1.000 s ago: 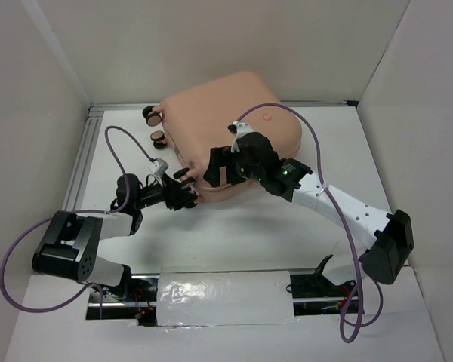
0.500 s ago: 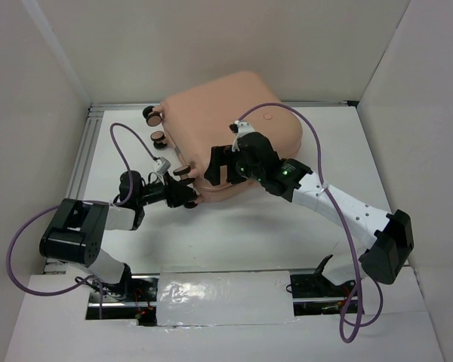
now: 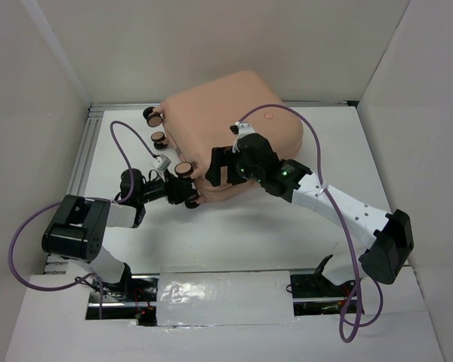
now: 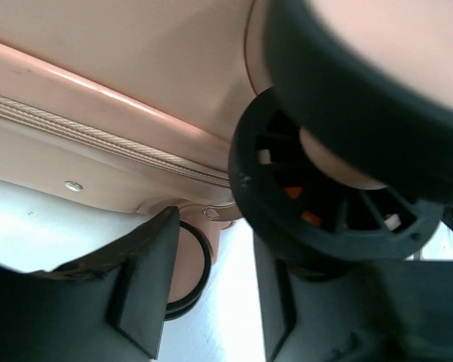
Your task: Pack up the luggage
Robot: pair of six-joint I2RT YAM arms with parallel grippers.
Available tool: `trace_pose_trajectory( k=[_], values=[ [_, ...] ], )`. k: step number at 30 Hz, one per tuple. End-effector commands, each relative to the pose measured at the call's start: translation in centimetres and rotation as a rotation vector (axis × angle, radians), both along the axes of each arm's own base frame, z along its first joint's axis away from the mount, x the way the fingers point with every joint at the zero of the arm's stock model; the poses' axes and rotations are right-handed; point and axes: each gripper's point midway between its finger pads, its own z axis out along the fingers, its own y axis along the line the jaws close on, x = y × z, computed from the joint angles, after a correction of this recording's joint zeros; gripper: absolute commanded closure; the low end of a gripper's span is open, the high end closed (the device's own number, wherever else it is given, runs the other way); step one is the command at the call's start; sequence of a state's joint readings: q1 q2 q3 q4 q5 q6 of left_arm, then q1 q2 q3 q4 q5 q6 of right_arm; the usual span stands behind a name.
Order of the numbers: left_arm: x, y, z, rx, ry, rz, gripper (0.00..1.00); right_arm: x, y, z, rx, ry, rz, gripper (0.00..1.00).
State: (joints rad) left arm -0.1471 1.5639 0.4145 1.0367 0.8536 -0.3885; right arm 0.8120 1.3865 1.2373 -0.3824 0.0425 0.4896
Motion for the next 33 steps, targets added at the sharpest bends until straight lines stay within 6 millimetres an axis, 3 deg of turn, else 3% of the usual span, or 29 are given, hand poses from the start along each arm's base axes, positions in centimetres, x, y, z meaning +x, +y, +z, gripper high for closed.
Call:
trace_pose_trajectory(
  k=[1, 8, 12, 15, 18, 20, 21, 24, 26, 29, 32, 33],
  values=[
    [2.0, -0.5, 2.8, 0.001, -0.166, 0.005, 0.42, 0.5, 0.4, 1.9, 0.041, -0.058, -0.010, 0.01],
    [1.6, -1.4, 2.5, -0.003, -0.165, -0.031, 0.40, 0.8, 0.5, 1.9, 0.032, -0.067, -0.014, 0.01],
    [1.0, -2.2, 2.2, -0.006, -0.163, -0.068, 0.48, 1.0, 0.6, 2.0, 0.032, -0.067, -0.014, 0.01],
    [0.3, -2.7, 2.4, -0.028, -0.174, -0.100, 0.32, 1.1, 0.5, 1.4, 0.016, -0.057, -0.022, 0.01],
    [0.1, -2.8, 2.2, -0.035, -0.179, -0.090, 0.31, 1.1, 0.5, 1.4, 0.016, -0.057, -0.022, 0.01],
    [0.3, -2.9, 2.2, -0.047, -0.166, -0.089, 0.37, 1.1, 0.3, 1.2, 0.006, -0.054, -0.030, 0.01],
    [0.7, -3.0, 2.1, -0.046, -0.165, -0.089, 0.45, 1.1, 0.3, 1.2, 0.006, -0.054, -0.030, 0.01],
    [1.1, -3.4, 2.6, -0.063, -0.164, -0.087, 0.53, 1.1, 0.1, 1.0, -0.004, -0.052, -0.038, 0.01],
    [1.3, -3.7, 2.4, -0.075, -0.153, -0.076, 0.67, 1.1, -0.1, 1.5, 0.007, -0.056, -0.051, 0.01],
    [1.8, -3.5, 2.5, -0.085, -0.166, -0.036, 0.97, 1.0, -0.8, 1.7, 0.005, -0.059, -0.077, 0.01],
    [1.8, -3.4, 2.3, -0.107, -0.144, -0.026, 1.00, 0.8, -1.5, 2.1, 0.019, -0.059, -0.110, 0.01],
    [1.8, -3.5, 2.5, -0.116, -0.141, -0.026, 1.00, 0.5, -1.8, 1.4, 0.018, -0.041, -0.118, 0.01]
  ],
)
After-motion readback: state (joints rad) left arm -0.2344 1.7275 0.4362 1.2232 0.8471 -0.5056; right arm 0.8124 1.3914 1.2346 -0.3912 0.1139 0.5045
